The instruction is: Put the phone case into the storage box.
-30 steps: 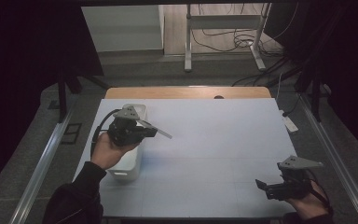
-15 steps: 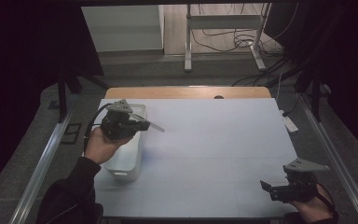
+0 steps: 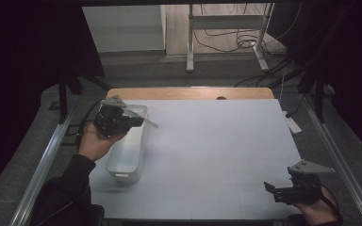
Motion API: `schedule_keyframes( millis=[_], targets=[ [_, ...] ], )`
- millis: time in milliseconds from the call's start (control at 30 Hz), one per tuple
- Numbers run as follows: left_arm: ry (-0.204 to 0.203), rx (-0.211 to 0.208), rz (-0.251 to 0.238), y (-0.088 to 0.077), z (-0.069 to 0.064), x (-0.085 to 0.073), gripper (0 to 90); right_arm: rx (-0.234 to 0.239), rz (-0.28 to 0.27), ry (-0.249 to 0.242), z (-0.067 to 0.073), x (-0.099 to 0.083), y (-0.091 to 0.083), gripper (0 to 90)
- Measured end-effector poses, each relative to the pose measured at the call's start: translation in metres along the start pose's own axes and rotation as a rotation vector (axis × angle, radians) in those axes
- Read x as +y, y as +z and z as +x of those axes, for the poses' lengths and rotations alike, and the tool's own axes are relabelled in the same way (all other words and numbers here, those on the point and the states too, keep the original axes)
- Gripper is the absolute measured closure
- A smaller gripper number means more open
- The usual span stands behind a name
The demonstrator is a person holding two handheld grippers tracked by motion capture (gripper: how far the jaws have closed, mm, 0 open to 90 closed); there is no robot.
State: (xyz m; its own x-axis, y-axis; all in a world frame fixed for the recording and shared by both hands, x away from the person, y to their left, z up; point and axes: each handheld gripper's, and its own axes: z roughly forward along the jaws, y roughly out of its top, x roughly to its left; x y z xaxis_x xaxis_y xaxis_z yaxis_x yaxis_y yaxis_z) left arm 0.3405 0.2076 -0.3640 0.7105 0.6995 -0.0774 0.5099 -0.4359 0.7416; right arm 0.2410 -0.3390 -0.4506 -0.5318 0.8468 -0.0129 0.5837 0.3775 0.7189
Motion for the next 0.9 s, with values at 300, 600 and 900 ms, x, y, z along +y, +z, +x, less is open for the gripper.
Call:
schedule_keyframes(
  millis=[300,600,900],
  targets=[
    [-0.015,0.053,0.03,-0.002,0.01,-0.002,88.4,0.0,-0.001,0.002,0.0,0.0,0.0,0.0],
    [-0.025,0.1,0.063,-0.002,0.021,0.0,88.5,0.002,0.002,0.0,0.0,0.0,0.0,0.0],
    [-0.042,0.126,0.094,0.006,0.028,0.002,88.5,0.005,0.004,-0.004,0.0,0.0,0.0,0.0]
  ],
)
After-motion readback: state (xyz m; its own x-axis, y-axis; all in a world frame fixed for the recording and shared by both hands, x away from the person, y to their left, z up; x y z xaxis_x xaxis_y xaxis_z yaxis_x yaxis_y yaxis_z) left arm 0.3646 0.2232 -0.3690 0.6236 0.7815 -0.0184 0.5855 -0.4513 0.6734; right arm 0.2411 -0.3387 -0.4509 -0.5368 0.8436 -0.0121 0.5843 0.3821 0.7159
